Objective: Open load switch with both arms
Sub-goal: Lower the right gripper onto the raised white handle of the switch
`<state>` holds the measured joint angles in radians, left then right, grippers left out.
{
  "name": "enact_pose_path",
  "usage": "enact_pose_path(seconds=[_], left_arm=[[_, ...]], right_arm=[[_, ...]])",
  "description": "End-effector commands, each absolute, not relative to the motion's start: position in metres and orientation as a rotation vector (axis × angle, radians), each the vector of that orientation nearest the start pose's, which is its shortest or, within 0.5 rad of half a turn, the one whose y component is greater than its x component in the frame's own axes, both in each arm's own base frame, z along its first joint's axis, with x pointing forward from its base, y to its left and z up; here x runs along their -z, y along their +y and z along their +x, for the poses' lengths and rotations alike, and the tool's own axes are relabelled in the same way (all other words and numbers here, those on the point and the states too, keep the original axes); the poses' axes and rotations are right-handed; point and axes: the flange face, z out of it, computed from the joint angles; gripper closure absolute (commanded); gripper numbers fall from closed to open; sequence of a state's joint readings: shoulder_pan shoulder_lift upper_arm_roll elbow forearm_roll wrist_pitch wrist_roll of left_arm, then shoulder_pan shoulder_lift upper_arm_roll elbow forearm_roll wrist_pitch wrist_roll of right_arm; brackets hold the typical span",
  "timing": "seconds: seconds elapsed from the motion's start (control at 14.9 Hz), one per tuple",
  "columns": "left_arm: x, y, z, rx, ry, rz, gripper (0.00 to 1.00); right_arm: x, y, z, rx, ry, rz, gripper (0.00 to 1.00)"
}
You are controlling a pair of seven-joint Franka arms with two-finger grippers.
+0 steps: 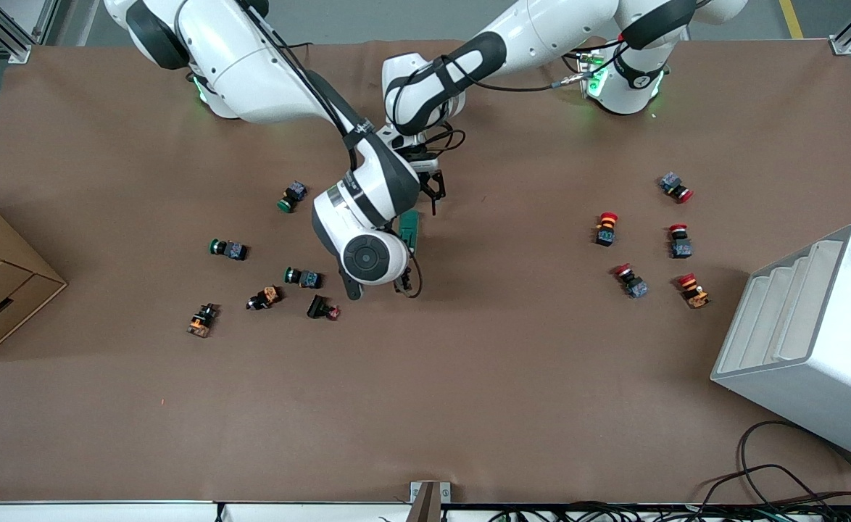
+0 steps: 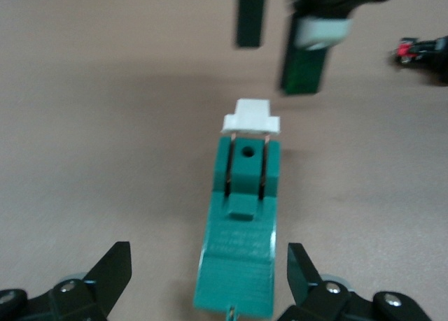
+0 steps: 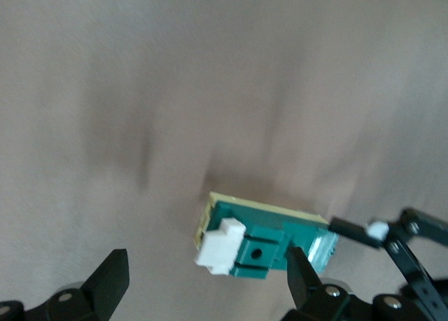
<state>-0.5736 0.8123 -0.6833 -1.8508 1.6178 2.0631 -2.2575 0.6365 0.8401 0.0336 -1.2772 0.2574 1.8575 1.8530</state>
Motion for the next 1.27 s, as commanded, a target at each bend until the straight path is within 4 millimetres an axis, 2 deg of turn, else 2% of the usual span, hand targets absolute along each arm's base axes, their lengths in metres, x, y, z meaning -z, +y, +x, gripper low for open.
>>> enact_pose_path(seconds=[0.0, 0.27, 0.6, 0.87, 1.21], left_arm=[[-0.136, -0.575, 0.258, 1.217, -0.037, -2.911, 0.01], [-0.119, -0.576, 0.239, 1.289, -0.001, -2.851, 0.01], [-0.094, -0.576, 0.215, 1.394, -0.023, -2.82, 0.01], [-0.085, -0.577, 0.197, 1.419, -0.031, -2.818, 0.01], [-0.085, -0.577, 0.194, 1.427, -0.03, -2.814, 0.01]], right_arm=[[-0.232, 0.477, 0.54, -0.569, 2.018, -2.592, 0.0], [-0.23, 0.474, 0.536, -0.583, 2.03, -2.627, 0.0], [-0.217, 0.467, 0.54, -0.584, 2.043, -2.634, 0.0], [-0.204, 0.46, 0.538, -0.595, 2.021, -2.675, 0.0], [-0.208, 0.464, 0.525, -0.643, 2.009, -2.742, 0.0]])
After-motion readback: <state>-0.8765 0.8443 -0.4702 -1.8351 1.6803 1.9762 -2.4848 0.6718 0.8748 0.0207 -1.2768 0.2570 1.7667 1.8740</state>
